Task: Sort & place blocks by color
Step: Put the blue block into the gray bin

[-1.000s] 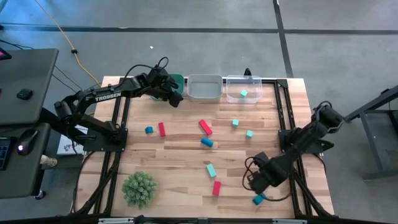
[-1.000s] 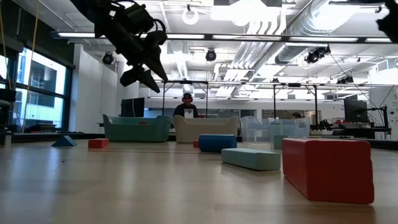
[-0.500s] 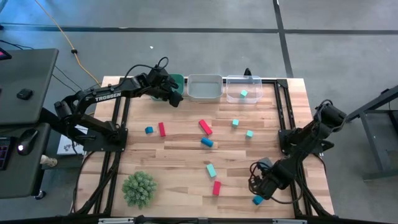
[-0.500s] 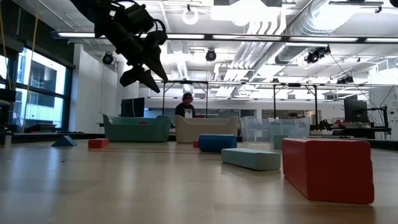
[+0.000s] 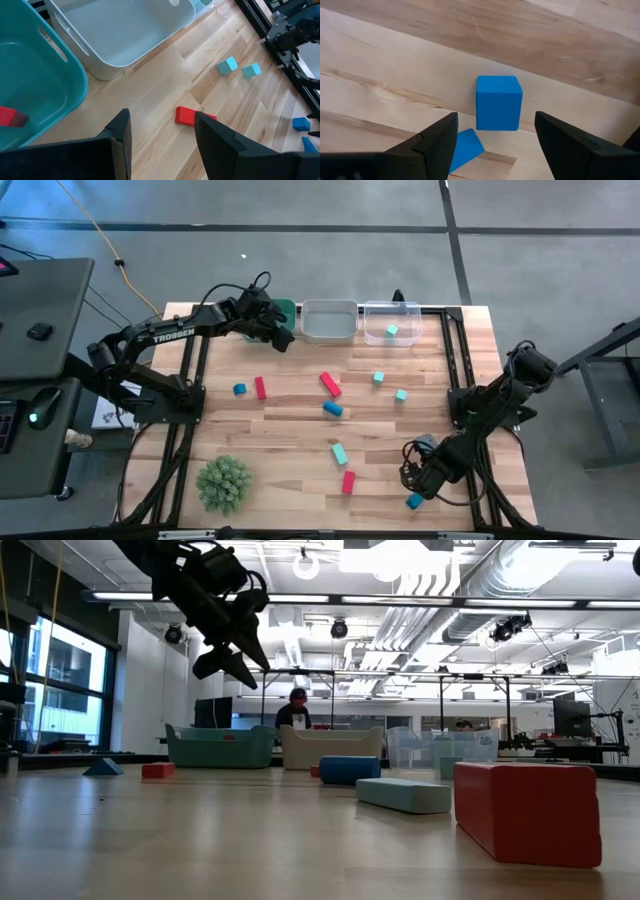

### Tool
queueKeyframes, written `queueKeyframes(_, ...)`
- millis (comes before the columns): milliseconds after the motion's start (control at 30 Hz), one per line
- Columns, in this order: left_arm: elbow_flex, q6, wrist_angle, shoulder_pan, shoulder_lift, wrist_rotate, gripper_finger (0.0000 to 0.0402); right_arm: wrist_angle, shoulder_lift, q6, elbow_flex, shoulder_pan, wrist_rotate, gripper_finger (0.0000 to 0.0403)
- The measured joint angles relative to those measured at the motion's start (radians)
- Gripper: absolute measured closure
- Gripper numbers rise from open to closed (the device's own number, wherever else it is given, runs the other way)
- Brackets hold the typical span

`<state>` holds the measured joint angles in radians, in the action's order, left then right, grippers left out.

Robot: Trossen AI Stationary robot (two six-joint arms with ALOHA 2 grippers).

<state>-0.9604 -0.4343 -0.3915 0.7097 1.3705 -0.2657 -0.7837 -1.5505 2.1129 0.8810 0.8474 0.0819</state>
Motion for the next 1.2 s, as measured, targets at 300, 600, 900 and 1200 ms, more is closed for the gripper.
queueKeyframes(300, 0.0, 0.0, 0.0, 0.0, 0.0, 0.008, 0.0264, 0.003, -0.032, -0.022, 0.0, 0.0, 0.037, 0.0171)
queueKeyframes(600, 0.0, 0.0, 0.0, 0.0, 0.0, 0.008, 0.0265, 0.014, -0.062, -0.026, 0.0, 0.0, 0.041, 0.0183)
queueKeyframes(900, 0.0, 0.0, 0.0, 0.0, 0.0, 0.008, 0.0265, 0.045, -0.094, -0.049, 0.0, -0.001, 0.049, 0.0241)
queueKeyframes(1200, 0.0, 0.0, 0.001, 0.0, 0.0, 0.011, 0.0266, 0.055, -0.097, -0.053, 0.001, -0.001, 0.048, 0.0294)
